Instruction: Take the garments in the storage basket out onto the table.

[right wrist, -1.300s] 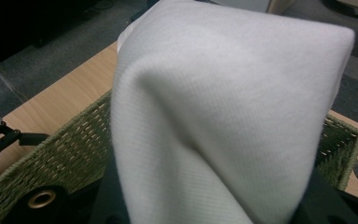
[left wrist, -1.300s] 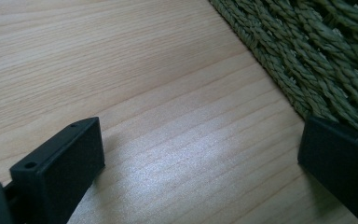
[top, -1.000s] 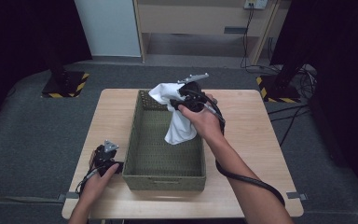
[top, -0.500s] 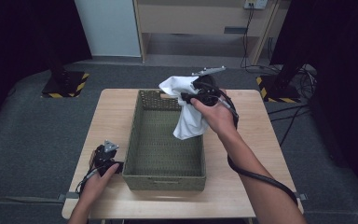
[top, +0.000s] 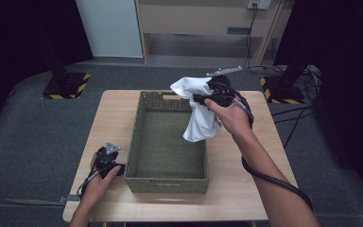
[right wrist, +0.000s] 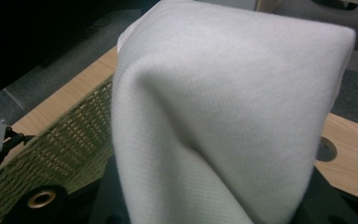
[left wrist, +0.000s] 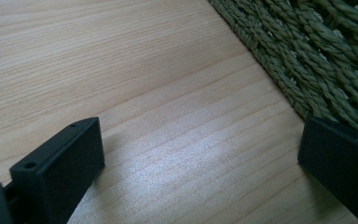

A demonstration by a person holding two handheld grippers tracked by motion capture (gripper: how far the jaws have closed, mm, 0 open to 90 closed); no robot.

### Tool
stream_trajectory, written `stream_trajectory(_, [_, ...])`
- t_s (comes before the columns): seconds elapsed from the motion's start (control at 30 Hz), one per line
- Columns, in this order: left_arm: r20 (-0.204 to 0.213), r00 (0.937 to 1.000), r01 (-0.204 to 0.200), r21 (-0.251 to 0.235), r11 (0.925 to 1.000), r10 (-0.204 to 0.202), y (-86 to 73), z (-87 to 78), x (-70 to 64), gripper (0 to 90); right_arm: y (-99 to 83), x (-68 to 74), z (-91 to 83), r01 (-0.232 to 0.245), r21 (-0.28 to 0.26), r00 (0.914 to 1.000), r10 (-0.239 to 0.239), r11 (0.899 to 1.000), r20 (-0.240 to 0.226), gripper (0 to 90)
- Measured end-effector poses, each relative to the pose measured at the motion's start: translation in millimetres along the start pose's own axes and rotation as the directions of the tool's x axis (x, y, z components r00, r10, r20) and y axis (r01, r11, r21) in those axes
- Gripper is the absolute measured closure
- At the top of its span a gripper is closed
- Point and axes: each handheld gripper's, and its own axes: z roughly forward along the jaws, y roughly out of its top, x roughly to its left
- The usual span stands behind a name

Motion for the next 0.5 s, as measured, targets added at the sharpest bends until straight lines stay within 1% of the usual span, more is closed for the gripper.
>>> stream_trajectory(0.07, [0.0, 1.0, 0.0, 0.0, 1.0, 0.0, 0.0, 0.0, 0.0, 0.0, -4.3, -7.8, -3.3, -0.015, -0.002, 0.9998, 0.015, 1.0, 0.01, 60.0])
stream_trajectory(0.1, [0.0, 1.0, 0.0, 0.0, 1.0, 0.0, 0.0, 0.0, 0.0, 0.0, -4.3, -7.8, -3.3, -0.015, -0.002, 0.9998, 0.015, 1.0, 0.01, 60.0])
stream_trajectory(0.13, [0.0, 1.0, 0.001, -0.001, 1.0, -0.001, 0.0, 0.1, -0.1, 0.0, -7.9, -14.2, -6.6, -0.026, -0.003, 0.9995, 0.026, 1.0, 0.017, 59.9])
stream_trajectory(0.23, [0.0, 1.0, 0.001, 0.0, 1.0, -0.001, 0.0, 0.0, 0.0, 0.0, -12.1, -20.0, -10.9, -0.039, -0.001, 0.9989, 0.039, 0.999, 0.024, 60.0])
stream_trajectory(0.27, [0.0, 1.0, 0.001, 0.0, 1.0, -0.001, 0.0, 0.0, 0.0, 0.0, -12.1, -20.0, -10.9, -0.039, -0.001, 0.9989, 0.039, 0.999, 0.024, 60.0])
stream_trajectory(0.37, [0.001, 1.0, 0.003, 0.0, 1.0, -0.003, 0.0, 0.0, -0.2, 0.0, -17.5, -27.9, -16.8, -0.047, 0.0, 0.9983, 0.047, 0.999, 0.036, 60.0])
stream_trajectory(0.5, [0.0, 1.0, 0.003, 0.0, 1.0, -0.003, 0.0, 0.0, -0.2, 0.0, -20.3, -33.8, -20.1, -0.052, 0.003, 0.9975, 0.052, 0.999, 0.048, 60.1])
